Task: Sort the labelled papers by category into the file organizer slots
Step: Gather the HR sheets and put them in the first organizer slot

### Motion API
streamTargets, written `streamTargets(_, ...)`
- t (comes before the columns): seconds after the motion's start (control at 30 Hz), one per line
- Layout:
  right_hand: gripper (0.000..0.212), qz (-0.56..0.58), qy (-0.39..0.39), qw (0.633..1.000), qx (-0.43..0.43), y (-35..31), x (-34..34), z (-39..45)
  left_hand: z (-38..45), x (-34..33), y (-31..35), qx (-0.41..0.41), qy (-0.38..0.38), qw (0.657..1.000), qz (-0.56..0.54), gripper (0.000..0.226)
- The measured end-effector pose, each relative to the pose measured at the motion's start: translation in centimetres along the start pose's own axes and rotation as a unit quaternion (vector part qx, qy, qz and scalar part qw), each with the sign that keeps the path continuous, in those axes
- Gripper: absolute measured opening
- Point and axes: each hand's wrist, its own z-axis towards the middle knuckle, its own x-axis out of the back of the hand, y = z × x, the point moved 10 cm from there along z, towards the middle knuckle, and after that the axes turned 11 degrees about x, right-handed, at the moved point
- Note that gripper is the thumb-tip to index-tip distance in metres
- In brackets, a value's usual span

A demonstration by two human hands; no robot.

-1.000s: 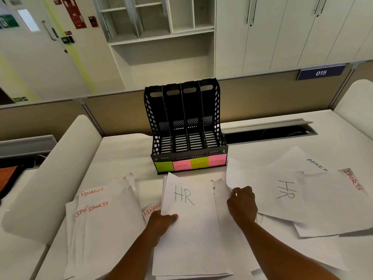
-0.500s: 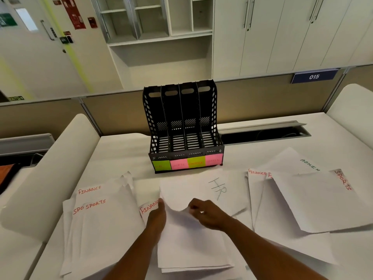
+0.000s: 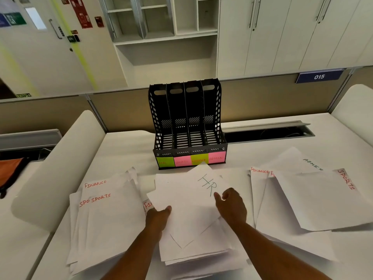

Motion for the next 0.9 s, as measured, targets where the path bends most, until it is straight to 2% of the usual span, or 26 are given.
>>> streamTargets(0.13, 0.066, 0.042, -0.044, 0.987, -0.147, 3.9, -0.7, -0.1, -0.2, 0.2, 0.1, 0.001, -0.004, 1.0, -0.015, 0.055)
streamTargets(0.2, 0.066, 0.129, -0.052, 0.969, -0.206, 5.0, -1.7, -0.8, -0.5, 0.1, 0.0, 0.003, -0.015, 1.0, -0.02, 0.056)
streamTargets(0.27, 0.053, 0.206, -0.048, 0.948, -0.239, 5.7, -2.6, -1.3, -0.6, -0.3, -0.1, -0.001, -0.036, 0.999, -0.022, 0.053)
streamTargets(0.4, 0.016, 0.238, -0.027, 0.947, -0.216, 5.6, -2.8, -0.7, -0.8, -1.0, -0.2, -0.005, -0.076, 0.996, -0.041, 0.042)
streamTargets(0.53, 0.021, 0.177, 0.033, 0.966, -0.185, 5.5, -0.7, -0.1, -1.0, -0.9, -0.2, -0.012, -0.084, 0.996, -0.027, 0.043)
streamTargets(0.63, 0.029, 0.168, 0.066, 0.963, -0.202, 6.3, 0.4, 0.0, -0.9, -0.8, -0.4, -0.009, -0.089, 0.996, -0.015, 0.047)
streamTargets(0.77, 0.037, 0.174, 0.058, 0.955, -0.231, 7.5, 0.5, -0.2, -0.6, -0.2, -0.9, -0.004, -0.081, 0.997, 0.005, 0.048)
streamTargets(0.9, 0.035, 0.137, 0.029, 0.97, -0.201, 7.2, 0.5, -0.1, -0.4, 0.2, -1.4, -0.002, -0.071, 0.997, 0.007, 0.053)
